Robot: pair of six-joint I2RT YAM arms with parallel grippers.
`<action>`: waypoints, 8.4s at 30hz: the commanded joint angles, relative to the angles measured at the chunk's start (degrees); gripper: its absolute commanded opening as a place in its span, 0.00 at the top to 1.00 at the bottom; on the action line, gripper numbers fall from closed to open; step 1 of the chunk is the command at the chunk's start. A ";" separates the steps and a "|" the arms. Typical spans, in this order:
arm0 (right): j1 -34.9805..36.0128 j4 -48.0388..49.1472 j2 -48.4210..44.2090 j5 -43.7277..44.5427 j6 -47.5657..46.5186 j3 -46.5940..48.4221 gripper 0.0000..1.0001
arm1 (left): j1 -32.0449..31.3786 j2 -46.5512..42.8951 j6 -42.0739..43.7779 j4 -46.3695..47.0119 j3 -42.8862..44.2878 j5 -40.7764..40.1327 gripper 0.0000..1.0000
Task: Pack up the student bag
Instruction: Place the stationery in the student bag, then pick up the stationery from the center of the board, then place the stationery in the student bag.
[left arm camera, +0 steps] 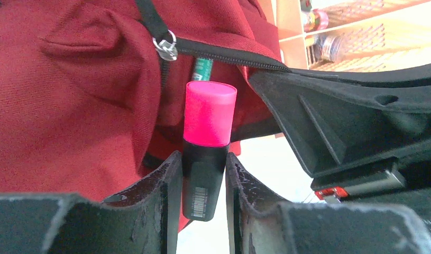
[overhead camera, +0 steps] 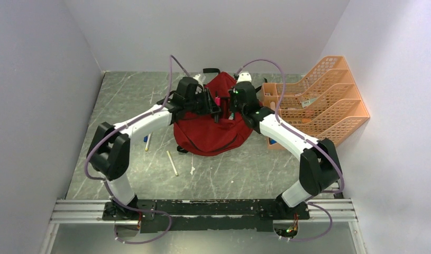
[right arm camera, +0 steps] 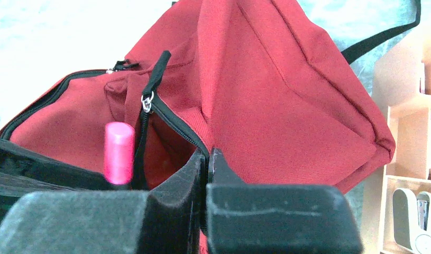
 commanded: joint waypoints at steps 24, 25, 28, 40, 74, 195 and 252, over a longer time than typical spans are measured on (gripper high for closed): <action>-0.31 3.48 -4.15 -0.05 1.21 -1.77 1.00 | -1.64 14.38 -6.28 5.06 14.22 4.74 0.95; -0.37 3.48 -4.19 -0.04 1.23 -1.87 1.00 | -1.58 14.79 -6.50 5.19 14.69 4.54 0.95; -0.33 3.48 -4.20 -0.20 1.19 -1.97 1.00 | -1.18 16.17 -7.65 5.76 15.81 4.41 0.95; -0.31 4.82 -3.96 0.32 0.75 -2.15 1.00 | -0.89 17.50 -6.83 5.80 17.58 4.54 0.46; -2.02 3.08 -1.97 -5.29 -6.53 -0.85 1.00 | 6.52 -17.17 10.30 -13.99 -9.07 -17.25 0.48; 5.67 15.97 -4.94 9.36 -6.98 -6.98 1.00 | -2.61 -2.25 3.75 4.96 -2.59 -3.30 0.95; 5.59 14.79 -4.98 5.01 -5.18 -7.66 1.00 | 2.22 6.54 -9.87 9.36 4.03 3.18 0.41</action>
